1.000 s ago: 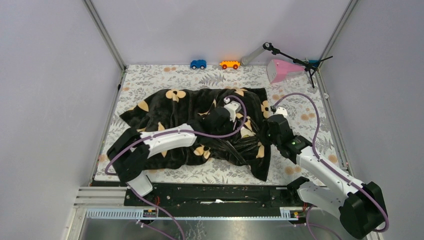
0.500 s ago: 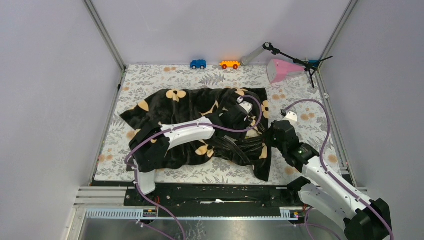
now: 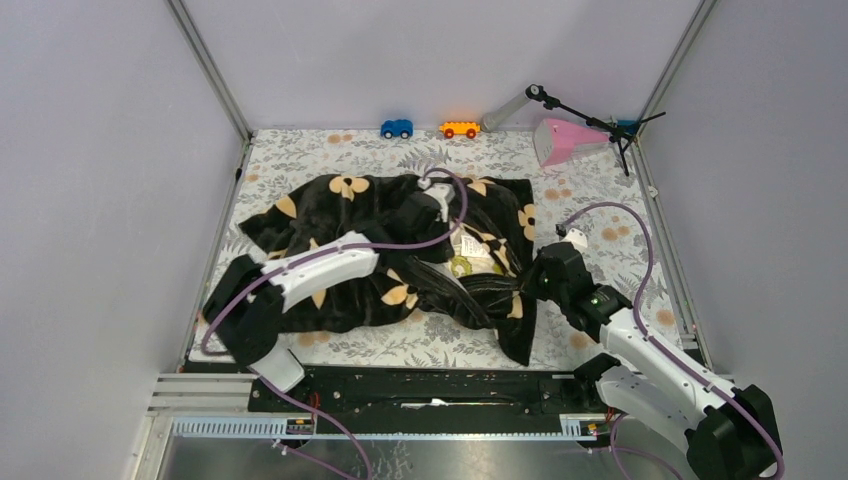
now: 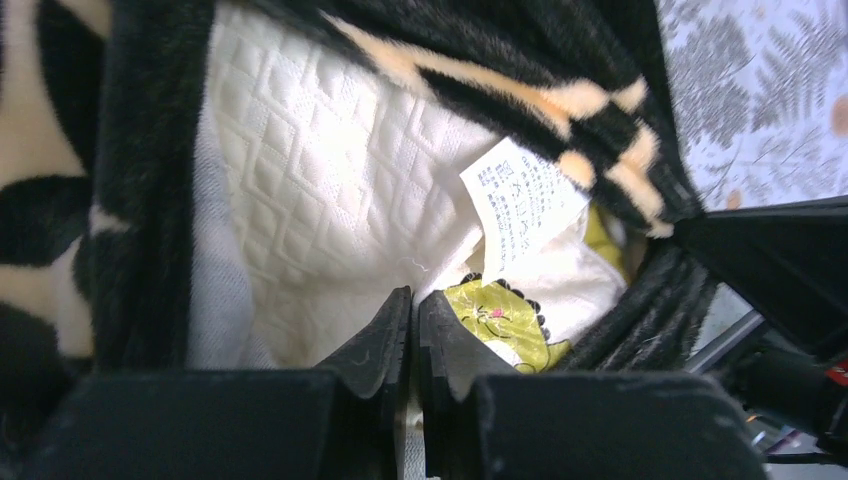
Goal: Remove the pillowcase from the pillow
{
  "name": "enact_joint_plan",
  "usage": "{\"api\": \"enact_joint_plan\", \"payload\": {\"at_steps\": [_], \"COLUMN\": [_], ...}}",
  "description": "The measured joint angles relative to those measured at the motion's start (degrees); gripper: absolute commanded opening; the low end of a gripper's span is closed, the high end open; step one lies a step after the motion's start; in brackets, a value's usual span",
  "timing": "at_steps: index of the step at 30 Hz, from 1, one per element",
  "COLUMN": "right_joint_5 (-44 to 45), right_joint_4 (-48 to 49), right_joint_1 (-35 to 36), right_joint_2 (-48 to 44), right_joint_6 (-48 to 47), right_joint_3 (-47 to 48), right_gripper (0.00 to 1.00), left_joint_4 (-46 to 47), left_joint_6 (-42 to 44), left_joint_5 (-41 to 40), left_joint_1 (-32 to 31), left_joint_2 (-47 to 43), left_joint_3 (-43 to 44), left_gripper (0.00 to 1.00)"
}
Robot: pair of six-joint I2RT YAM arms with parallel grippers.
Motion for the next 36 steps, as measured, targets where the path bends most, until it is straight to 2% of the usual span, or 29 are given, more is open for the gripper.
{"api": "enact_joint_plan", "payload": {"at_steps": [5, 9, 16, 18, 23, 26, 32, 36], "right_joint_5": [-6.16, -13.49, -23.06, -24.74, -25.75, -24.87, -21.92, -20.39], "right_joint_4": [2.19, 2.47, 0.85, 1.14, 2.34, 1.6, 0.5, -0.59], "right_joint_1": [0.11, 0.02, -0.02, 0.0, 1.36, 3.41, 4.94, 4.94], "right_joint_2": [0.26, 1.18, 4.35, 5.7, 10.1, 12.02, 12.02, 9.97], "right_joint_6": [-0.44, -3.48, -6.05, -6.12, -6.16, -6.36, -7.06, -6.88], "right_joint_3": [-0.63, -0.87, 5.35, 7.63, 11.5, 11.5, 7.48, 3.43], "right_gripper": [0.59, 0.74, 0.78, 0.78, 0.8, 0.78, 0.69, 0.7], "left_joint_4": [2.01, 3.08, 6.91, 7.69, 8.63, 5.57, -2.78, -6.19], "left_joint_6": [-2.16, -2.86, -2.86, -2.86, -2.8, -1.14, 2.99, 3.52], "left_joint_5": [-0.5, -0.44, 1.11, 1.57, 3.91, 2.84, -4.57, -7.04], "left_joint_1": [2.56, 3.87, 5.03, 5.27, 5.2, 3.15, -8.04, -10.4], "left_joint_2": [-8.72, -12.57, -12.83, -12.81, -12.63, -11.06, -4.9, -2.38], "left_joint_3": [-6.56, -10.14, -10.21, -10.21, -10.19, -8.22, -0.17, 0.66], "left_gripper": [0.07, 0.08, 0.08, 0.1, 0.45, 0.67, 0.81, 0.84]}}
